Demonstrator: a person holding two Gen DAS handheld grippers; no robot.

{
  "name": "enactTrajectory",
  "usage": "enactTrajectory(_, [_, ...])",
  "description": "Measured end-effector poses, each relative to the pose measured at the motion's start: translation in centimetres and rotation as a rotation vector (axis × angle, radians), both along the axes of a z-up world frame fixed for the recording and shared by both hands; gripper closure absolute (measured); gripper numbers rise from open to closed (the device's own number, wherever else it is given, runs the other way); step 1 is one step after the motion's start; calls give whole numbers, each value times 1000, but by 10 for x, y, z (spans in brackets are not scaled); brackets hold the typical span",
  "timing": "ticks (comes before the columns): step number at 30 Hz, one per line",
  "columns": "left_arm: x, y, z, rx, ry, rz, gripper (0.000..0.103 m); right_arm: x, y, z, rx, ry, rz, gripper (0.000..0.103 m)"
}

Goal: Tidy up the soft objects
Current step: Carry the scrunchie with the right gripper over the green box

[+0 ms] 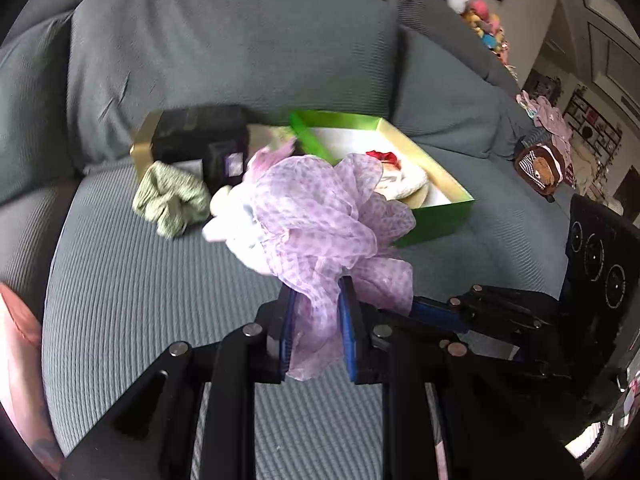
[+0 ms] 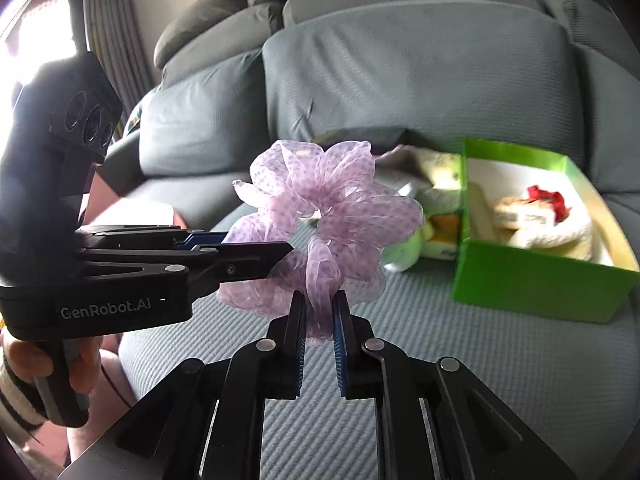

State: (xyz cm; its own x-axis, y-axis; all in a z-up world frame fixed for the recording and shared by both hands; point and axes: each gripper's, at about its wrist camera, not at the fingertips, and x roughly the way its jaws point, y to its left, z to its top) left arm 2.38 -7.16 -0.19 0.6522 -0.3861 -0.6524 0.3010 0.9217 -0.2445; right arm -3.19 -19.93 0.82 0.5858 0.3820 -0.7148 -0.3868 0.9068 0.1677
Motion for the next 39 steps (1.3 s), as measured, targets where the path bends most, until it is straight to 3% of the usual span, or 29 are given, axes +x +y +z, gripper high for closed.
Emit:
enactTrajectory(12, [21,-35,16,40,-43,-83,84,-3,-45,17,44,-63,-103,89])
enactTrajectory(26, [43,-64,9,39,-8,-122,84,2,-84,13,96,-83,-167,89])
enactTrajectory(39, [82,-98,24,58,-37,-152,85,31,-114,22,98,-133,-219,89])
